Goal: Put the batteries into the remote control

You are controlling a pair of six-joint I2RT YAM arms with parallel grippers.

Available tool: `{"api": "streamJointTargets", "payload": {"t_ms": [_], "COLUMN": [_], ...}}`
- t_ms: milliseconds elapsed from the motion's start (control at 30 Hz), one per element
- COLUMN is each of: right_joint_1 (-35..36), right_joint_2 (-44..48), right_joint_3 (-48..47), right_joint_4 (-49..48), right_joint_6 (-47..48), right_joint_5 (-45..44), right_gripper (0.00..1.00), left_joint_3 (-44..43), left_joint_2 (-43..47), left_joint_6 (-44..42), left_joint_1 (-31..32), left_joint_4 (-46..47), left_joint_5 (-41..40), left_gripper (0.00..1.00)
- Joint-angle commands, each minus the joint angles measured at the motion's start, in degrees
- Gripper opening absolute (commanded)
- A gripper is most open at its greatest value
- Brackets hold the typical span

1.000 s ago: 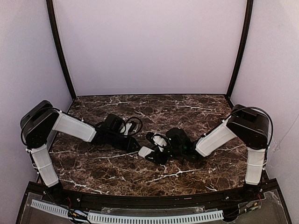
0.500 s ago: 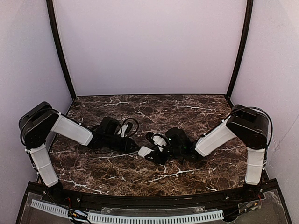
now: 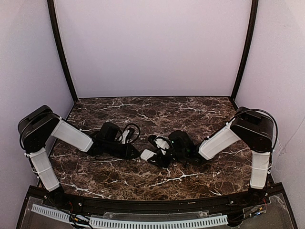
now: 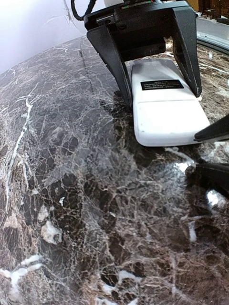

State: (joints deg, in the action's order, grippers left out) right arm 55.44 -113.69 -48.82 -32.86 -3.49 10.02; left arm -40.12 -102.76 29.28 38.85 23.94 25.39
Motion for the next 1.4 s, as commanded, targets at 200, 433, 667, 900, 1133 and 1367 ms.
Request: {"api": "streamJointTargets", "payload": {"t_ms": [200,433,667,900,1133,1367], "right_joint_1": [0.02,0.10,0.07,0.09,0.11,0.06], "right_joint_2": [-4.79,-4.70,-4.85,-4.96,-4.88,-4.96], "right_joint_3": [-0.14,-0.05,-0.13,-0.13,-0.14,-0.22], "right_joint_4": [7.05,7.06,6.97,6.90,6.89,6.99], "right_joint_6": [1.21,1.26,1.25,1.30,1.36,1.33], "right_joint_5": [-4.66,-4.77,-4.67,-4.50,-4.57,-4.56], "right_gripper": [0.19,0.18,0.18,0.18,0.17,0.17], "left_joint_3": [0.62,2.62,4.09,5.22,4.84,2.09], "left_joint_2": [-1.68,-1.79,-1.32,-2.47,-3.04,-3.38], "left_joint_6": [-1.04,3.73,4.39,5.55,6.10,3.28], "left_joint_1": [1.29,-0.07,-0.27,-0.37,-0.52,-0.45], "left_joint_4": [-7.63,-0.42,5.62,10.89,13.51,8.44], "left_joint_5": [-1.87,0.67,3.78,5.93,7.29,4.25], "left_gripper": [0.18,0.16,0.15,0.15,0.21,0.15]}}
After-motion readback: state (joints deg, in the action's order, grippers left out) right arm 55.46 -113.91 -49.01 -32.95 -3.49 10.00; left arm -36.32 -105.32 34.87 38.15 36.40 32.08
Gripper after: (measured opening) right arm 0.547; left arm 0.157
